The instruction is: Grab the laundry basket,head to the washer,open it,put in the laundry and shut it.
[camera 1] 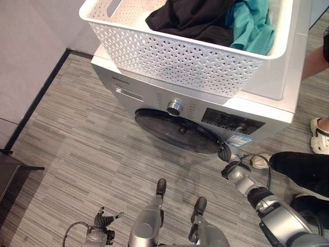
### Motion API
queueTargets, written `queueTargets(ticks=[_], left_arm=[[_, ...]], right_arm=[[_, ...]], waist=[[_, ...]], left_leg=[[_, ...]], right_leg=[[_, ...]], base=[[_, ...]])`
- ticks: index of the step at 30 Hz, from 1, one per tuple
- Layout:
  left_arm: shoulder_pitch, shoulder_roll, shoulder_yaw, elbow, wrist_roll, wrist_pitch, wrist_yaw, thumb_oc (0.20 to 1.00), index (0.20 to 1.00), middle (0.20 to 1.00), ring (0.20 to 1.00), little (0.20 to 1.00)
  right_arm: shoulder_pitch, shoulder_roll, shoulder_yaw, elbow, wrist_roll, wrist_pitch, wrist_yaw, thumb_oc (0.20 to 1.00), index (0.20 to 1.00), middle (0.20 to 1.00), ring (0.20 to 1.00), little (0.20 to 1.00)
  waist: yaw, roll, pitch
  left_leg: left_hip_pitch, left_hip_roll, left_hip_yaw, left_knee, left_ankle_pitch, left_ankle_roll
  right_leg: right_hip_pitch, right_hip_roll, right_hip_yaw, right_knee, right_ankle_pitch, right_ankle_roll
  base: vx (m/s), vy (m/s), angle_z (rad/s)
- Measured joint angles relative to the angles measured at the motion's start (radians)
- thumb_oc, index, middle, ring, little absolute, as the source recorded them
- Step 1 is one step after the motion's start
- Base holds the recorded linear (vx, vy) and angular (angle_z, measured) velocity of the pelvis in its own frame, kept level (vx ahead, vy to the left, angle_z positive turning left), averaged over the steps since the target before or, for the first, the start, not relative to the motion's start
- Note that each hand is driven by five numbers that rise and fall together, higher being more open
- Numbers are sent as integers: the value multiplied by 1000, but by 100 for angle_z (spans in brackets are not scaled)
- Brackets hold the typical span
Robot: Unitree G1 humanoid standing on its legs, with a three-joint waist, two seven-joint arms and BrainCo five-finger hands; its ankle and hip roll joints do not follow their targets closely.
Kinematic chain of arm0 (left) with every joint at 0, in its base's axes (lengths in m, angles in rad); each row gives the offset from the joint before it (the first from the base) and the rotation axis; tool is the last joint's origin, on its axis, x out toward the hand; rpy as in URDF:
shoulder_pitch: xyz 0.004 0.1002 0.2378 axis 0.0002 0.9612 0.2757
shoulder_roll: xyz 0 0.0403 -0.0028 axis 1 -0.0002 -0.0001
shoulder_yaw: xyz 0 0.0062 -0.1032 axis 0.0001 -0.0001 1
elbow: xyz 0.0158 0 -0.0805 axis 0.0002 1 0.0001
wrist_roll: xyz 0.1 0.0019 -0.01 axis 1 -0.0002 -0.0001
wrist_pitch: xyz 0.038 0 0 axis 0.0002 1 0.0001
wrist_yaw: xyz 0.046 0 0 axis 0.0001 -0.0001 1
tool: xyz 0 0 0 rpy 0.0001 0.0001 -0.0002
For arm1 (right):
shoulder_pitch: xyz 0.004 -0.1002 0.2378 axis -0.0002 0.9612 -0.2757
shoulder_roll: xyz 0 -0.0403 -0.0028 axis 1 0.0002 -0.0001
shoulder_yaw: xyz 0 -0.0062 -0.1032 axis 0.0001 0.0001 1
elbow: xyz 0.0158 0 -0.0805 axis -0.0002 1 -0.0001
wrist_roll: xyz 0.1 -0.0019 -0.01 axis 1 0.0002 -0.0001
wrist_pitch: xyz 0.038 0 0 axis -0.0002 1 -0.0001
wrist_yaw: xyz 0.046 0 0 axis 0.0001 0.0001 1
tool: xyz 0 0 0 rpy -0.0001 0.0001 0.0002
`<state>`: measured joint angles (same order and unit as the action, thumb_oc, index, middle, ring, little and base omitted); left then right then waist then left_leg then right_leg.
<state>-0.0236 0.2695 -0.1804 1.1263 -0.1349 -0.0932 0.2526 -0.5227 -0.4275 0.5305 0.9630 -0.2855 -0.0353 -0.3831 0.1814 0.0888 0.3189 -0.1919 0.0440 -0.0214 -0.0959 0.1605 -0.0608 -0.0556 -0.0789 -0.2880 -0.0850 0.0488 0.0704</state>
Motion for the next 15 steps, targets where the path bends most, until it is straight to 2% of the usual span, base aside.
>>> queueTargets(ticks=[10, 15], left_arm=[[2, 0, 2, 34, 19, 2, -3, 1000, 1000, 1000, 1000, 1000], [17, 1, 9, 40, 17, 1, -22, 1000, 1000, 1000, 1000, 1000]], right_arm=[[27, 9, -21, 6, 38, -1, 20, 200, 200, 200, 200, 200], [34, 5, -43, 27, 61, -2, 19, 200, 200, 200, 200, 200]], waist=[[11, 7, -4], [22, 13, -1]], left_leg=[[19, 6, -31, 0, 2, -3], [-6, 13, -82, 34, 1, -20]], right_leg=[[30, 10, -29, 8, -14, -7], [2, 11, -77, 106, -80, -16]], base=[[-50, -13, 9], [-97, -74, 25]])
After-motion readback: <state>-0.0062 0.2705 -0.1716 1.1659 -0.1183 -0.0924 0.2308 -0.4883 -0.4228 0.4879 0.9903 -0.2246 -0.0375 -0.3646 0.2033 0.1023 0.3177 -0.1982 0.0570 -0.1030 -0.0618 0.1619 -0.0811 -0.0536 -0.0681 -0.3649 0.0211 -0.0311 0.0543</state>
